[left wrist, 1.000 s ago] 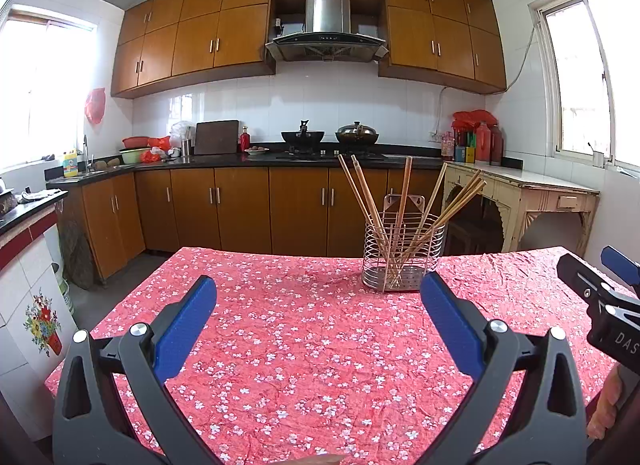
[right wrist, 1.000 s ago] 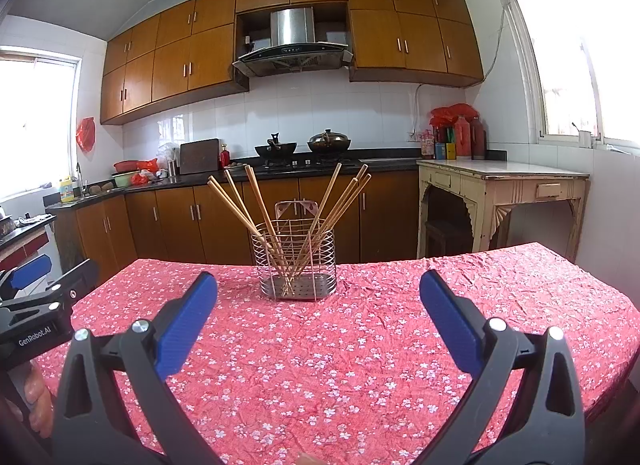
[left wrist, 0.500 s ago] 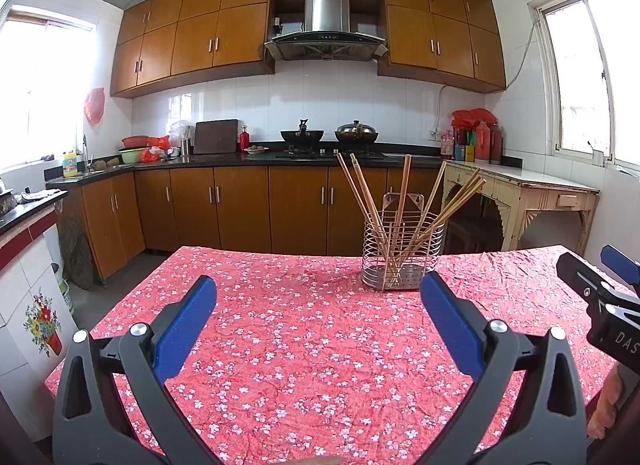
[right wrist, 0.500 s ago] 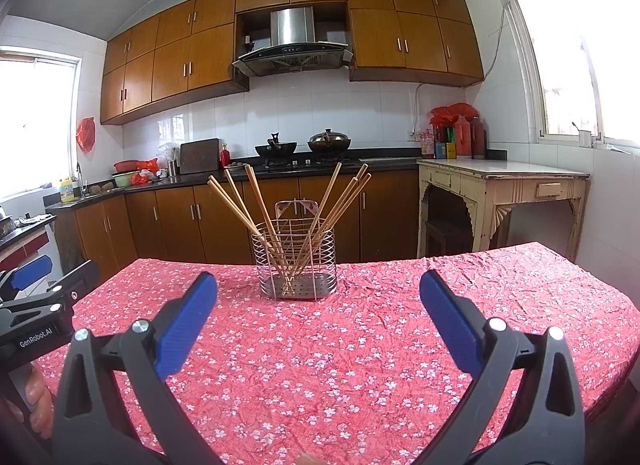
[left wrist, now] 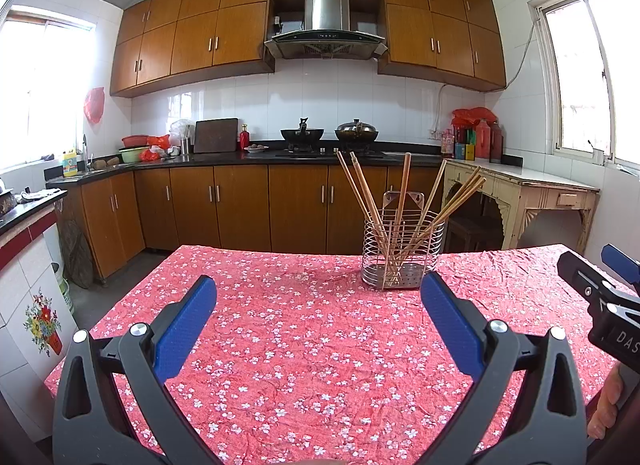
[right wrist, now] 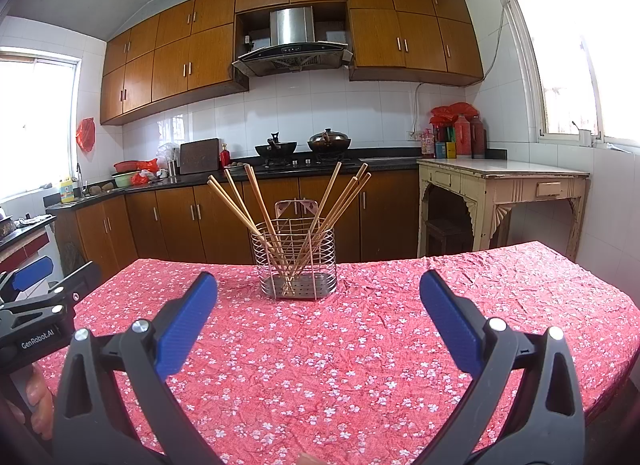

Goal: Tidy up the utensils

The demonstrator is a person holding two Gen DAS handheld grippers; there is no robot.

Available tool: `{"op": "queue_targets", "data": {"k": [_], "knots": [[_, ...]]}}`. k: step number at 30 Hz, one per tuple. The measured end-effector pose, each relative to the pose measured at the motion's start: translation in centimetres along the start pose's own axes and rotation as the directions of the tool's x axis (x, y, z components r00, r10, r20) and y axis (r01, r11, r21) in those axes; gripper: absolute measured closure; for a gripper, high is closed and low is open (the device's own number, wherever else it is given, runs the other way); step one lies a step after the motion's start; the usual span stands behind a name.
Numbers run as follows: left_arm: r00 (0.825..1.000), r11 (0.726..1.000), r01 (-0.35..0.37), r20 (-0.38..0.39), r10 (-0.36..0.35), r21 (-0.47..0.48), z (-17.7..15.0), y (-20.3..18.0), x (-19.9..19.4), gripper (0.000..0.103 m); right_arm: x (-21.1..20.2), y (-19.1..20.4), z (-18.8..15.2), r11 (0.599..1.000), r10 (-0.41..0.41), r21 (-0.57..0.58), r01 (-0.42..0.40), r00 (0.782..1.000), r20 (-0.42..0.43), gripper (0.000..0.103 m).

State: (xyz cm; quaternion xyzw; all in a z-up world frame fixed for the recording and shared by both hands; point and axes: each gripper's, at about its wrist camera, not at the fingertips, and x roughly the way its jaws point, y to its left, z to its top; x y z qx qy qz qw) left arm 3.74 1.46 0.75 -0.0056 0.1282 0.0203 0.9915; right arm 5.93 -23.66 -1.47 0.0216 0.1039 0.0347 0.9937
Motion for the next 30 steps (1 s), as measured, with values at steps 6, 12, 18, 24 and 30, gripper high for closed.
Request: {"op": "queue_targets", "data": {"k": [6,12,18,24,30], "knots": [[1.0,1.0,0.001,-0.001,-0.001,0.001,-0.22,-0.1,0.07,0.002,0.01,-0.02,0.0,1.0,-0.001,0.001,0.001,1.0,0.0,0.004],[1.0,1.0,0.003,-0.003,-0.003,0.001,-0.27,-0.19,0.11,0.002,-0.01,0.01,0.01,1.0,0.0,0.002,0.0,1.0,0.0,0.004],[1.0,1.0,-0.005,0.003,0.005,0.001,-0.32,-0.15,-0.01,0.002,-0.01,-0.01,0.01,1.0,-0.001,0.003,0.001,1.0,0.0,0.004],[1.0,1.0,-0.003,0.007,0.003,-0.001,-0.21,-0.05,-0.04,0.002,-0.01,-0.03,0.01,1.0,0.0,0.002,0.0,1.0,0.0,0.004],[1.0,1.0,-0.001,0.005,0.001,-0.013,-0.27,0.25,-0.2,0.002,0.0,0.01,-0.01,1.0,-0.001,0.003,0.001,1.0,0.001,0.004]]}}
